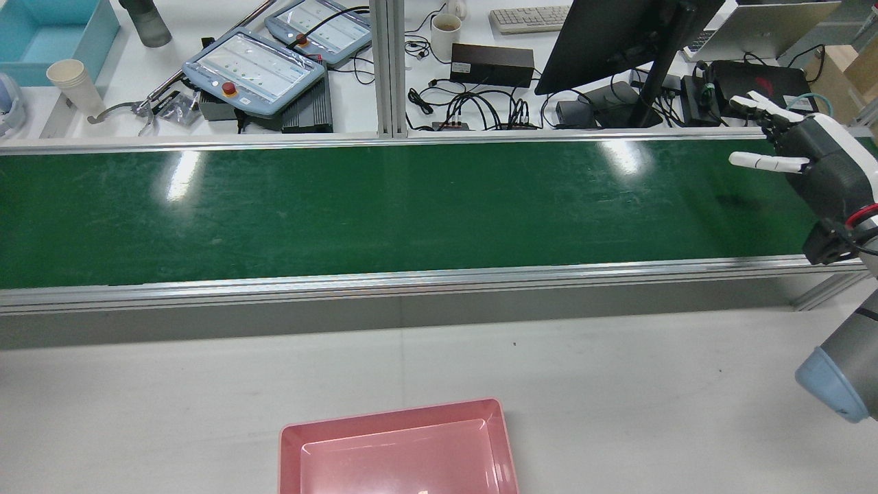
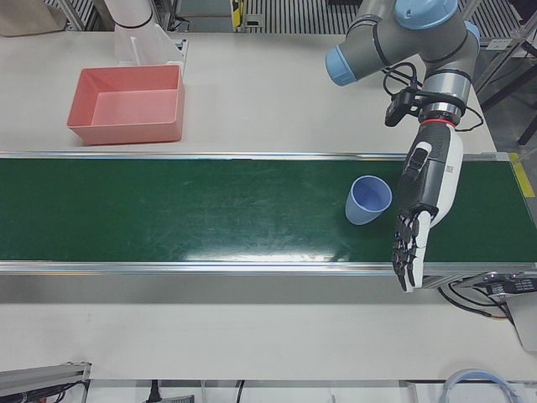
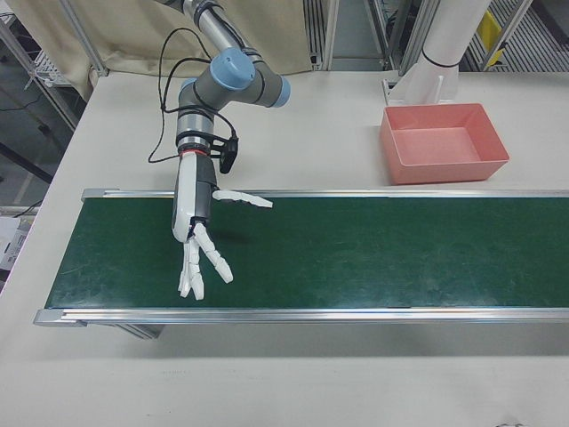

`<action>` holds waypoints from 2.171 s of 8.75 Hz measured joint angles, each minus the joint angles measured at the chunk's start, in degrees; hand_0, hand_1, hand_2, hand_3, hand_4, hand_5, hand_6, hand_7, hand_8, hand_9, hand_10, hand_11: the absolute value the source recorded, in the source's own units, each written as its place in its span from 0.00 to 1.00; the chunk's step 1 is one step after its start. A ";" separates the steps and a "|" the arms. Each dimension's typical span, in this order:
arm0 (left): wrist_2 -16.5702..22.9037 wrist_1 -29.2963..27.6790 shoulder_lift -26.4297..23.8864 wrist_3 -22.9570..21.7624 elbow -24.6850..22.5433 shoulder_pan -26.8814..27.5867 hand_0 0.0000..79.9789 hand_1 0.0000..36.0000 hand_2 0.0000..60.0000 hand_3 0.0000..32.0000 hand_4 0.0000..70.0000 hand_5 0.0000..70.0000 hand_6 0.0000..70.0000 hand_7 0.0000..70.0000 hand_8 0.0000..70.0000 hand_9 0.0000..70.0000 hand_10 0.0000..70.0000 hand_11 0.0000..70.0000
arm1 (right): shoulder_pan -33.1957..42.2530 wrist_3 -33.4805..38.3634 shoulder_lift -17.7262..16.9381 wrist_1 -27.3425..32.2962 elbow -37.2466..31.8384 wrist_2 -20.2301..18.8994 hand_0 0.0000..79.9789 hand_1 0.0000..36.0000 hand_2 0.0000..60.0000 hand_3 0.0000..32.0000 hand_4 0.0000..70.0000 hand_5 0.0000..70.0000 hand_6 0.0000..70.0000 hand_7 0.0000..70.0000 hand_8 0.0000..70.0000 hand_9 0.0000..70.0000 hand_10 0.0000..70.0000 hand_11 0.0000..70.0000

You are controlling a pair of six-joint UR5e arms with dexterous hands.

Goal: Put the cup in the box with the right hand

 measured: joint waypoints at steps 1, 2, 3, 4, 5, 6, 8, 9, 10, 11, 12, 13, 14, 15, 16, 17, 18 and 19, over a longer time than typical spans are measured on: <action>0.00 0.01 0.00 0.00 -0.01 0.00 0.00 0.00 0.00 0.00 0.00 0.00 0.00 0.00 0.00 0.00 0.00 0.00 | -0.22 -0.05 -0.03 -0.02 -0.04 0.00 0.60 0.48 0.17 0.00 0.00 0.07 0.05 0.18 0.00 0.02 0.00 0.00; 0.00 0.02 0.00 0.00 -0.02 0.00 0.00 0.00 0.00 0.00 0.00 0.00 0.00 0.00 0.00 0.00 0.00 0.00 | -0.37 -0.09 0.01 -0.05 -0.13 0.00 0.60 0.48 0.17 0.00 0.00 0.07 0.05 0.19 0.00 0.02 0.00 0.00; 0.00 0.03 0.00 0.00 -0.03 -0.03 0.00 0.00 0.00 0.00 0.00 0.00 0.00 0.00 0.00 0.00 0.00 0.00 | -0.19 -0.10 0.12 -0.07 -0.15 -0.03 0.60 0.48 0.17 0.00 0.00 0.07 0.05 0.19 0.00 0.02 0.00 0.00; 0.00 0.03 0.00 0.00 -0.03 -0.02 0.00 0.00 0.00 0.00 0.00 0.00 0.00 0.00 0.00 0.00 0.00 0.00 | 0.01 -0.11 0.23 -0.08 -0.14 -0.06 0.60 0.48 0.17 0.00 0.00 0.07 0.05 0.19 0.00 0.02 0.00 0.00; 0.00 0.03 0.00 0.00 -0.03 -0.02 0.00 0.00 0.00 0.00 0.00 0.00 0.00 0.00 0.00 0.00 0.00 0.00 | 0.09 -0.11 0.29 -0.08 -0.17 -0.05 0.60 0.48 0.17 0.00 0.00 0.07 0.05 0.19 0.00 0.02 0.00 0.00; 0.00 0.03 0.00 0.00 -0.03 -0.03 0.00 0.00 0.00 0.00 0.00 0.00 0.00 0.00 0.00 0.00 0.00 0.00 | 0.26 -0.11 0.32 -0.08 -0.05 -0.03 0.60 0.48 0.17 0.00 0.00 0.07 0.05 0.19 0.00 0.02 0.00 0.00; 0.00 0.03 0.00 0.00 -0.01 -0.02 0.00 0.00 0.00 0.00 0.00 0.00 0.00 0.00 0.00 0.00 0.00 0.00 | 0.63 -0.11 0.26 -0.08 0.17 -0.01 0.59 0.47 0.17 0.00 0.00 0.07 0.05 0.18 0.00 0.02 0.00 0.00; 0.00 0.03 0.00 0.00 -0.01 -0.01 0.00 0.00 0.00 0.00 0.00 0.00 0.00 0.00 0.00 0.00 0.00 0.00 | 0.75 -0.11 0.19 -0.08 0.23 0.00 0.59 0.47 0.16 0.00 0.00 0.07 0.05 0.18 0.01 0.02 0.00 0.00; 0.00 0.03 0.00 0.00 0.01 0.00 0.00 0.00 0.00 0.00 0.00 0.00 0.00 0.00 0.00 0.00 0.00 0.00 | 0.80 -0.11 0.07 -0.08 0.17 0.00 0.59 0.45 0.16 0.00 0.00 0.06 0.05 0.17 0.01 0.01 0.00 0.00; 0.00 0.03 0.00 0.00 0.03 0.00 0.00 0.00 0.00 0.00 0.00 0.00 0.00 0.00 0.00 0.00 0.00 0.00 | 0.85 -0.11 -0.12 -0.08 -0.01 0.00 0.57 0.39 0.16 0.00 0.00 0.05 0.05 0.17 0.01 0.01 0.00 0.00; 0.00 0.03 0.00 0.00 0.04 0.00 0.00 0.00 0.00 0.00 0.00 0.00 0.00 0.00 0.00 0.00 0.00 0.00 | 0.92 -0.05 -0.27 -0.06 -0.15 0.00 0.52 0.32 0.17 0.00 0.00 0.05 0.04 0.17 0.00 0.01 0.00 0.00; 0.00 0.03 0.00 0.00 0.05 0.00 0.00 0.00 0.00 0.00 0.00 0.00 0.00 0.00 0.00 0.00 0.00 0.00 | 0.99 0.04 -0.36 -0.03 -0.23 0.03 0.51 0.32 0.18 0.39 0.00 0.05 0.01 0.15 0.00 0.01 0.00 0.00; 0.00 0.03 0.00 0.00 0.05 0.00 0.00 0.00 0.00 0.00 0.00 0.00 0.00 0.00 0.00 0.00 0.00 0.00 | 1.00 0.13 -0.40 -0.01 -0.29 0.05 0.50 0.31 0.18 0.74 0.00 0.04 0.00 0.13 0.00 0.01 0.00 0.00; 0.00 0.03 0.00 0.00 0.05 0.00 0.00 0.00 0.00 0.00 0.00 0.00 0.00 0.00 0.00 0.00 0.00 0.00 | 0.98 0.22 -0.41 0.00 -0.33 0.07 0.50 0.31 0.19 0.84 0.00 0.04 0.00 0.14 0.00 0.01 0.00 0.00; 0.00 0.03 0.00 0.00 0.05 0.00 0.00 0.00 0.00 0.00 0.00 0.00 0.00 0.00 0.00 0.00 0.00 0.00 | 0.88 0.28 -0.43 0.00 -0.36 0.08 0.50 0.32 0.20 0.88 0.00 0.05 0.00 0.14 0.00 0.01 0.00 0.00; 0.00 0.03 0.00 0.00 0.05 0.00 0.00 0.00 0.00 0.00 0.00 0.00 0.00 0.00 0.00 0.00 0.00 0.00 | 0.75 0.28 -0.33 0.01 -0.55 0.08 0.51 0.34 0.20 0.84 0.00 0.05 0.00 0.15 0.00 0.01 0.00 0.00; 0.00 0.03 0.00 0.00 0.05 0.00 0.00 0.00 0.00 0.00 0.00 0.00 0.00 0.00 0.00 0.00 0.00 0.00 | 0.60 0.26 -0.12 0.03 -0.83 0.09 0.54 0.36 0.19 0.49 0.00 0.05 0.01 0.15 0.00 0.01 0.00 0.00; 0.00 0.03 0.00 0.00 0.03 0.00 0.00 0.00 0.00 0.00 0.00 0.00 0.00 0.00 0.00 0.00 0.00 0.00 | 0.42 0.25 0.07 0.04 -1.10 0.09 0.57 0.40 0.19 0.00 0.00 0.05 0.05 0.16 0.01 0.01 0.00 0.00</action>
